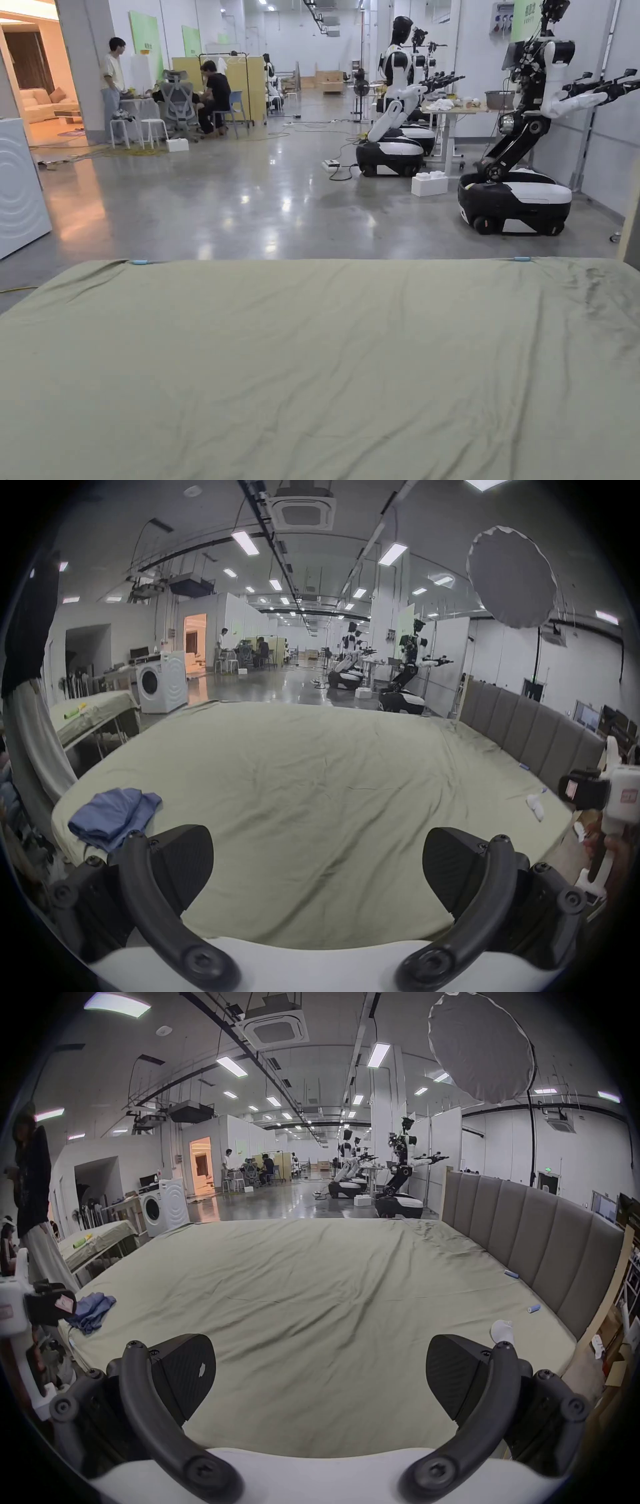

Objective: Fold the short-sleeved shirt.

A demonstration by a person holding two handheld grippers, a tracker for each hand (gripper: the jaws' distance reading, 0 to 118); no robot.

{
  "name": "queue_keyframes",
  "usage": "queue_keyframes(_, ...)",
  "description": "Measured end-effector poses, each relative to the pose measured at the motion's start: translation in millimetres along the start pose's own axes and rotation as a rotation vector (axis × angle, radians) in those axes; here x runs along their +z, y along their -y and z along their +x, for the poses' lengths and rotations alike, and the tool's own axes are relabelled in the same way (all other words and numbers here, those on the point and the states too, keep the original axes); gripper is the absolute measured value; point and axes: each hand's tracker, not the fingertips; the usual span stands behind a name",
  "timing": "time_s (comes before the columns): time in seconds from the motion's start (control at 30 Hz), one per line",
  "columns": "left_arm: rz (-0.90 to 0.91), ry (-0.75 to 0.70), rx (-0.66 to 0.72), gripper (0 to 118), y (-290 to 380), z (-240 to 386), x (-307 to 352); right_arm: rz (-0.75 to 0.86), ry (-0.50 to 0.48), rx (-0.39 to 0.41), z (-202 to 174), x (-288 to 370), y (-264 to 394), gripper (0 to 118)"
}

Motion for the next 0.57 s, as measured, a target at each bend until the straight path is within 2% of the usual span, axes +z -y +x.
queue_keyframes(0.1, -0.02, 0.033, 0.028, 118, -2, 4, -4, 0.001, -0.021, -0.025, 0, -1, -2, 118)
queue_keyframes(0.27, 0.009, 0.177, 0.179, 118, -4, -4, -2, 0.004, -0.03, -0.021, -2, 0, -4, 118)
queue_keyframes(0.43, 0.026, 0.04, 0.15, 118, -6, -6, -5, 0.004, -0.029, -0.024, -2, -1, -6, 118)
queue_keyframes(0.57, 0.05, 0.058, 0.162, 118, -4, -16, -2, 0.001, -0.028, -0.025, -2, -2, -5, 118)
